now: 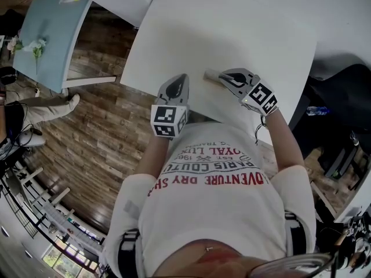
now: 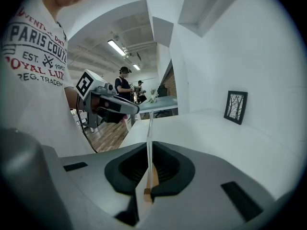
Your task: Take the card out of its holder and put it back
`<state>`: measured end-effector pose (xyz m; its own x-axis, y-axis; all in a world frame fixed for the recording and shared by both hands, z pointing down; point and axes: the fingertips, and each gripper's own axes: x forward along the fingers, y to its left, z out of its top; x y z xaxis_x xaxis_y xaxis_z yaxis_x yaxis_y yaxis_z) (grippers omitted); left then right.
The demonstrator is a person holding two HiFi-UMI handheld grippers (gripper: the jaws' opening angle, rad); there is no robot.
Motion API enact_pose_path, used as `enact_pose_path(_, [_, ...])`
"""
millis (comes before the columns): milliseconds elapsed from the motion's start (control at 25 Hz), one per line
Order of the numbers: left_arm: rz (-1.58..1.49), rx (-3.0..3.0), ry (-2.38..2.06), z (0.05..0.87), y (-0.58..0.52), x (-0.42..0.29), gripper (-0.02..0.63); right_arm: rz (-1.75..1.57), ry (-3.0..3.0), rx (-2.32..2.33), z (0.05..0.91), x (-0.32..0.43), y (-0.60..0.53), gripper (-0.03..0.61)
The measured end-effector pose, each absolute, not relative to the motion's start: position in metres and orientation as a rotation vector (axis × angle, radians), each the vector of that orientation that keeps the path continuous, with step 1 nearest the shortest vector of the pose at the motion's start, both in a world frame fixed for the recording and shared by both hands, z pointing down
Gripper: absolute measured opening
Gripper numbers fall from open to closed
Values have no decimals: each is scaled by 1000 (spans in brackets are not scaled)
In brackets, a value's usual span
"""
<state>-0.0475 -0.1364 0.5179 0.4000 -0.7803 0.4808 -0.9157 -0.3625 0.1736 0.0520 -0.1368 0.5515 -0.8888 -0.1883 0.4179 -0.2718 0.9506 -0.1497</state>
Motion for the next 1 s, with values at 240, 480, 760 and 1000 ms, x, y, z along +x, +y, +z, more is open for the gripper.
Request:
enact_pose_path(240, [479,2224,-1462,524,-131,-51,25,320,-2701,321,560,51,-135,35])
enact_pose_path(480, [498,2196,-1478,530,-131,-57,25,350,-2689,321,571,52,-135,35])
enact_pose_path(760, [484,2190,-1484,529,-130,-60,25,397,-2695,365,573,53,-138,35])
enact_pose_path(1000, [482,2200,-1466,528,-128,-56,25,428,-2689,394,573,55,-141,37])
